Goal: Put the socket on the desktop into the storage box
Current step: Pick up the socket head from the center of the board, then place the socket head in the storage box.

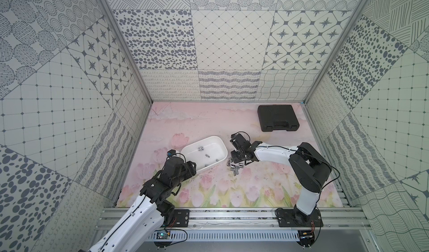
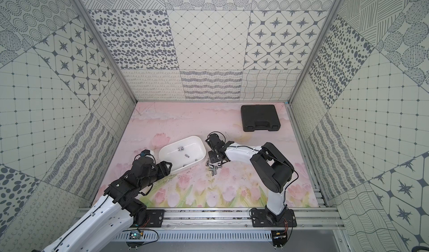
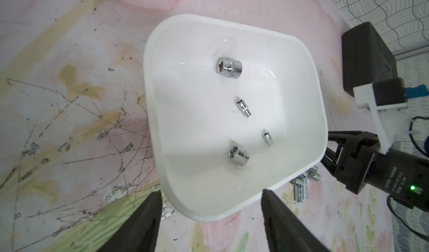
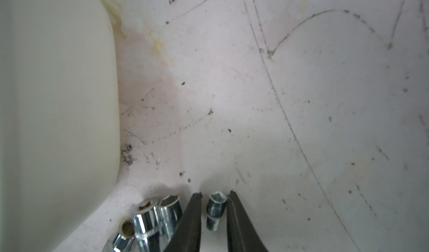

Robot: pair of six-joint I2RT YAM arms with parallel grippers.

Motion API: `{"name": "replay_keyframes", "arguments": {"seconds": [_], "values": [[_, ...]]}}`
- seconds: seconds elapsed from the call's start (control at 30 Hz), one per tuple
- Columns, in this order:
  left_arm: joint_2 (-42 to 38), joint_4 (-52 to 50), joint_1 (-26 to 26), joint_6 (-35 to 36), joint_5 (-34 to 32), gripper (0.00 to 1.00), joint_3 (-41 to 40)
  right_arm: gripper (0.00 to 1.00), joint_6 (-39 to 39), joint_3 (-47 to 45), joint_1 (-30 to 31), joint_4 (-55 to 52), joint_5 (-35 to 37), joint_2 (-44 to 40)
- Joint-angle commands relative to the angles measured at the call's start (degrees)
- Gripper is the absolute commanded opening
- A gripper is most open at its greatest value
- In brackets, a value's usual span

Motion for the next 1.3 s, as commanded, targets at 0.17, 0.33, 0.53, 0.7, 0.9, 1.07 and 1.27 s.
{"name": "replay_keyframes", "arguments": {"seconds": [0.17, 0.33, 0.53, 0.7, 0.9, 1.07, 1.27], "values": [[0.2, 0.1, -0.1, -0.2, -0.1, 0.72, -0.2, 0.15, 0.6, 1.3, 0.0, 0.5, 0.4, 1.0], [0.0, 0.0, -0.1, -0.3, -0.2, 0.72, -0.2, 0.14, 0.8, 0.2, 0.0, -0.6, 2.7, -2.7], [0.1, -0.1, -0.2, -0.2, -0.5, 0.72, -0.1, 0.14, 0.9, -1.3, 1.0, -3.5, 5.5, -14.5], [-0.2, -0.1, -0.1, -0.2, -0.2, 0.72, -0.1, 0.15, 3.0, 4.1, 5.1, -7.0, 5.6, -17.5], [-0.5, -0.3, -0.1, -0.1, -0.2, 0.72, -0.2, 0.15, 2.8, 18.3, 12.0, -9.1, 5.4, -5.5], [-0.5, -0.1, -0.1, -0.2, 0.2, 0.72, -0.2, 0.16, 3.6, 28.1, 12.8, -9.7, 3.6, 5.6], [-0.7, 0.0, -0.1, -0.4, 0.9, 0.73, -0.2, 0.21, 4.6, 34.5, 12.6, -10.8, 2.9, 13.4]]}}
